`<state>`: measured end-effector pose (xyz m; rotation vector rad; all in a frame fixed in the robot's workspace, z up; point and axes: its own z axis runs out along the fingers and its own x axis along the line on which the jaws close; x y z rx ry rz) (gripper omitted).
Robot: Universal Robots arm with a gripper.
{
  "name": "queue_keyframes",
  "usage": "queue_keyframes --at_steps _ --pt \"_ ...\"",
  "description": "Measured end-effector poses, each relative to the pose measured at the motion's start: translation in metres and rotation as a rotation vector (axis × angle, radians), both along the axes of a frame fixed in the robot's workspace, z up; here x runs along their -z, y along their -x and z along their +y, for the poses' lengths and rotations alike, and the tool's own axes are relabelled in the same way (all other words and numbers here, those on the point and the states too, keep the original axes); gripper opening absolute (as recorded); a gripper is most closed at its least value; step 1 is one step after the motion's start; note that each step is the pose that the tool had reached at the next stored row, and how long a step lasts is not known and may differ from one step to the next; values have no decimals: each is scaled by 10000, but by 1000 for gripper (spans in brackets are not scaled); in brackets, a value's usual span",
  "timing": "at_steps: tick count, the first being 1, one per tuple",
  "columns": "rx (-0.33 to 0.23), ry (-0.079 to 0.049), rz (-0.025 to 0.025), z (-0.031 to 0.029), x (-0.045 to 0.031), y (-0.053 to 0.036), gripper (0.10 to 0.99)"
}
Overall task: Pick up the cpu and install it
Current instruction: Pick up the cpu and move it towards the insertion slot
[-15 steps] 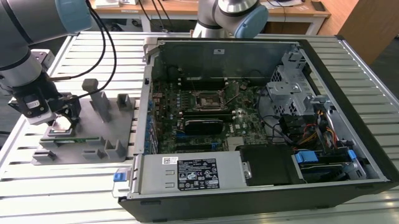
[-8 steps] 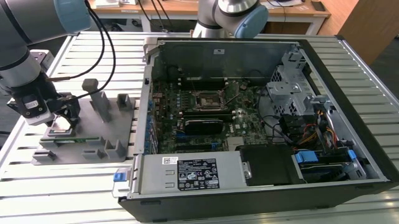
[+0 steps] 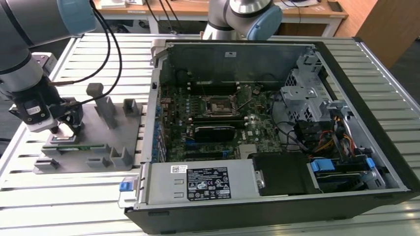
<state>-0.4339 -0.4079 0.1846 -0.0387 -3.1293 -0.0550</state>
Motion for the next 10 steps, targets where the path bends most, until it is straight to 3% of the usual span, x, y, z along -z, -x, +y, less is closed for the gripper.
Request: queue_keyframes --at_steps 10 --pt "0 -2 1 0 -48 -1 541"
